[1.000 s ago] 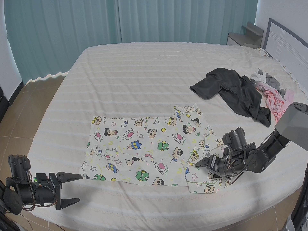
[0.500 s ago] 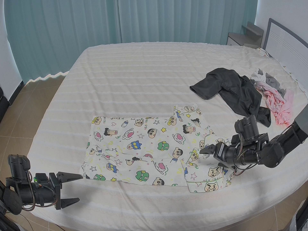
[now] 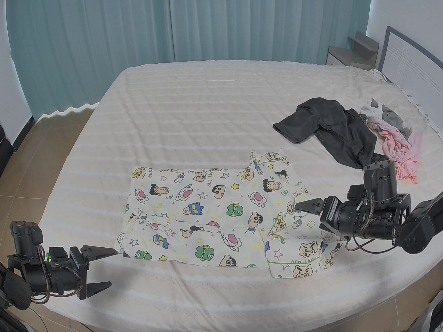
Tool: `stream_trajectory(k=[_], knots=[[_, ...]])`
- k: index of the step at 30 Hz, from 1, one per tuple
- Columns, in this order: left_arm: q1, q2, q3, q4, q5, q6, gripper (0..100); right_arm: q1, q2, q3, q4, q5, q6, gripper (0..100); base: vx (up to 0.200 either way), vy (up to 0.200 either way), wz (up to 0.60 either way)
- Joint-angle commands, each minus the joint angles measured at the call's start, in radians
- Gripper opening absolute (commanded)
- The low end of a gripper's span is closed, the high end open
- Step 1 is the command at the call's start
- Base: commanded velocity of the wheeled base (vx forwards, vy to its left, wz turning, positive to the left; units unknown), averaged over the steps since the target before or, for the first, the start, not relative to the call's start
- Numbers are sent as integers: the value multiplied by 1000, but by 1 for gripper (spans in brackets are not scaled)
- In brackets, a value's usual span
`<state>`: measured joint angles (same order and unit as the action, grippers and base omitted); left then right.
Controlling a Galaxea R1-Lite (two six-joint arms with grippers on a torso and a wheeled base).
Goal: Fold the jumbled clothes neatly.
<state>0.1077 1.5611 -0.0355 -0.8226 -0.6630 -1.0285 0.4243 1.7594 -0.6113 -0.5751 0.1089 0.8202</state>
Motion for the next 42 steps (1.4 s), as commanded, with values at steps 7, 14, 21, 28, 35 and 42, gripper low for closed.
stream_trajectory(k=[7, 14, 21, 28, 35, 42], knots=[[-8, 7, 0, -1, -1, -1, 100, 39, -46, 88, -109, -60, -19, 100, 86, 0, 0], [-8, 7, -1, -3, 0, -1, 100, 45, -44, 91, -111, -60, -24, 100, 0, 0, 0], [-8, 11, -14, -3, 5, -1, 100, 60, -44, 94, -111, -61, -24, 100, 0, 0, 0], [-8, 13, -26, -61, 10, 2, 100, 70, -66, 108, -112, -77, -36, 100, 86, 0, 0], [-3, 125, -80, -141, 51, 320, 100, 70, -89, 114, -112, -77, -52, 100, 0, 0, 0], [43, 347, -153, -144, 85, 806, 100, 73, -90, 120, -112, -77, -55, 100, 0, 0, 0]])
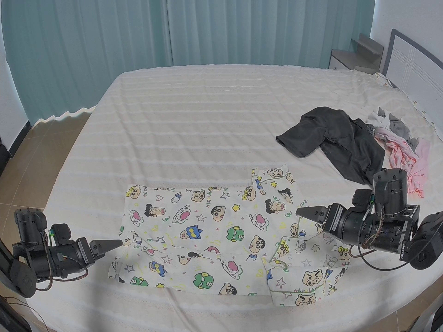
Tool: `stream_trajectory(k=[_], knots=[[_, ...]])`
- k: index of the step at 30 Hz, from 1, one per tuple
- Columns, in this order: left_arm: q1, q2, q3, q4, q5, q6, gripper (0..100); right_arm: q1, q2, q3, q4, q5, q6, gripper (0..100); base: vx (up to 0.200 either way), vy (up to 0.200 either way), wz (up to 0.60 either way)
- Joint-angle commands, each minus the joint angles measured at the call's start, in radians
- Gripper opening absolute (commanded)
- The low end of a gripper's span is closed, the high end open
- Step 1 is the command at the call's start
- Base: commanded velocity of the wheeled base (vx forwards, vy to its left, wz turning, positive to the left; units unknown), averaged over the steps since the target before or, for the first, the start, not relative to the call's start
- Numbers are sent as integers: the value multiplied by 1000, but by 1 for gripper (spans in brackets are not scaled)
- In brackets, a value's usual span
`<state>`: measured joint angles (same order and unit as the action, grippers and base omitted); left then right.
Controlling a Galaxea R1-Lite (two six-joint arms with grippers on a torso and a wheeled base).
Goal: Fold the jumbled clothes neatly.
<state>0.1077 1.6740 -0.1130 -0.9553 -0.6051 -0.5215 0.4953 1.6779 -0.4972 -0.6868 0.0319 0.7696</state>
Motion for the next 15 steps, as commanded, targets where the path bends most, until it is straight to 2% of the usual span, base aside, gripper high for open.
stream_trajectory(k=[1, 3, 7, 11, 15], knots=[[46, 253, -88, -11, 27, 340, 100, 2, -9, 6, 0, 0, -4, 100, 0, 0, 0], [46, 294, -120, -6, 27, 422, 100, 3, -7, 6, 0, 0, -4, 100, 0, 0, 0], [44, 394, -188, -14, 21, 508, 100, 11, -9, 8, 0, 0, -4, 100, 0, 0, 0], [43, 458, -255, -14, -50, 520, 100, 11, -9, 12, 0, 0, -4, 100, 0, 0, 0], [43, 507, -318, -13, -50, 544, 100, 12, -7, 12, 0, 0, -6, 100, 0, 0, 0]])
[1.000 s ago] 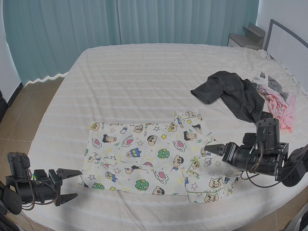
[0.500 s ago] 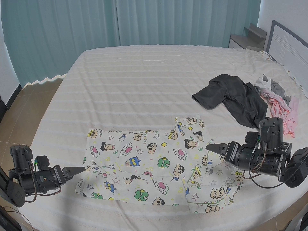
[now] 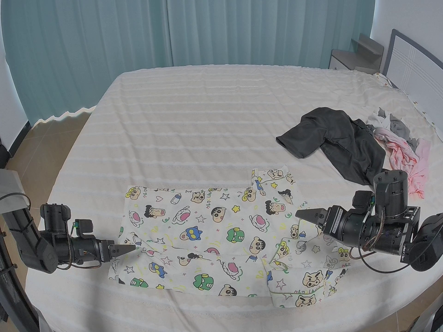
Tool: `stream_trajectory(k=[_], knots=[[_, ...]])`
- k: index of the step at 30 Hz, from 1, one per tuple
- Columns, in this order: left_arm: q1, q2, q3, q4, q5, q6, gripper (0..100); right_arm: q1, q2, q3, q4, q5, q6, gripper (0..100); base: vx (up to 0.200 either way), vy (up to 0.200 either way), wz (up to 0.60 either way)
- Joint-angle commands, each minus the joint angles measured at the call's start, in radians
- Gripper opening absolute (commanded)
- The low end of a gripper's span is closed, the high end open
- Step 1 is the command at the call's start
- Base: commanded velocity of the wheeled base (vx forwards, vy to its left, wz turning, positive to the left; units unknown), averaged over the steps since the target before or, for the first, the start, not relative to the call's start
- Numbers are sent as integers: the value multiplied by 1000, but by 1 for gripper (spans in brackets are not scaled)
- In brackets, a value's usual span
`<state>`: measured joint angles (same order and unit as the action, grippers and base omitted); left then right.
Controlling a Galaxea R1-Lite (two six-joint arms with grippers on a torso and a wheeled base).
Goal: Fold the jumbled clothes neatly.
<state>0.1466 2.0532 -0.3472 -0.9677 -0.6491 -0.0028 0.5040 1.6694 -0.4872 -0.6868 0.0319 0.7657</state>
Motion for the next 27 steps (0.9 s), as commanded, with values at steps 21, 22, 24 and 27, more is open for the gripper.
stream_trajectory(k=[21, 22, 24, 27], knots=[[-35, 191, -139, 1, -21, 115, 100, 16, 4, 6, 0, 8, 0, 100, 0, 0, 0], [-33, 189, -134, 0, -23, 115, 100, 16, 4, 6, 0, 8, 0, 100, 0, 0, 0], [-33, 188, -125, 0, -24, 119, 100, 16, 6, 6, 0, 8, 0, 100, 0, 0, 0], [-33, 185, -105, -2, -30, 135, 100, 16, 9, 9, 0, 8, 0, 100, 0, 0, 0]])
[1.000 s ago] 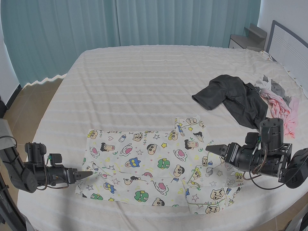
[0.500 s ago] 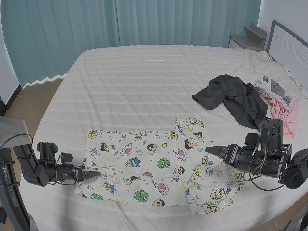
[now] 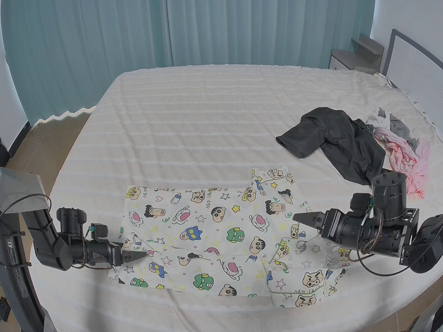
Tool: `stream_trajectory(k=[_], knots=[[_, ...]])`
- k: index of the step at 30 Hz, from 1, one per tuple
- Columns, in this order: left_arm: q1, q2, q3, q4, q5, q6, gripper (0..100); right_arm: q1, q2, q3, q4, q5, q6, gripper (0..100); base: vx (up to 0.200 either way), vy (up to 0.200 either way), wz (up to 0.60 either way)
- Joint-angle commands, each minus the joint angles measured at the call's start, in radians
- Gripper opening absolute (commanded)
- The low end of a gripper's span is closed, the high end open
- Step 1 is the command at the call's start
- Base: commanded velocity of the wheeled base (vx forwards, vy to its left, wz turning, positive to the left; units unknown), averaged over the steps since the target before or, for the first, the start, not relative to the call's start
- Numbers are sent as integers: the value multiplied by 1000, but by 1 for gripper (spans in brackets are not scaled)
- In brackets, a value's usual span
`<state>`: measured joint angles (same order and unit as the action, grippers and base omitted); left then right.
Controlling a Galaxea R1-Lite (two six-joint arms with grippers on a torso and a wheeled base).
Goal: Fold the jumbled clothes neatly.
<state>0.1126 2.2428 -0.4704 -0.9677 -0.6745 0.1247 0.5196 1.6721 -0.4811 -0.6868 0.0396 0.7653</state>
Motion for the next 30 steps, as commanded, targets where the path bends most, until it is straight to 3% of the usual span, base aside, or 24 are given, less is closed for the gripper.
stream_trajectory(k=[1, 7, 8, 25, 30], knots=[[1, -5, 26, -2, -19, 15, 100, 0, 6, 4, 0, 0, 0, 100, 0, 0, 0], [7, -3, 47, -2, -59, 20, 100, 0, 8, 4, 0, 2, 0, 100, 0, 0, 0], [9, 0, 47, -2, -60, 20, 0, 0, 9, 4, 0, 2, 0, 100, 0, 0, 0], [67, -55, 98, 12, -76, 12, 0, 2, 14, 4, 0, 2, 0, 100, 0, 0, 0], [68, -117, 107, 99, -74, 10, 0, 2, 17, 6, 0, 2, 0, 100, 0, 0, 0]])
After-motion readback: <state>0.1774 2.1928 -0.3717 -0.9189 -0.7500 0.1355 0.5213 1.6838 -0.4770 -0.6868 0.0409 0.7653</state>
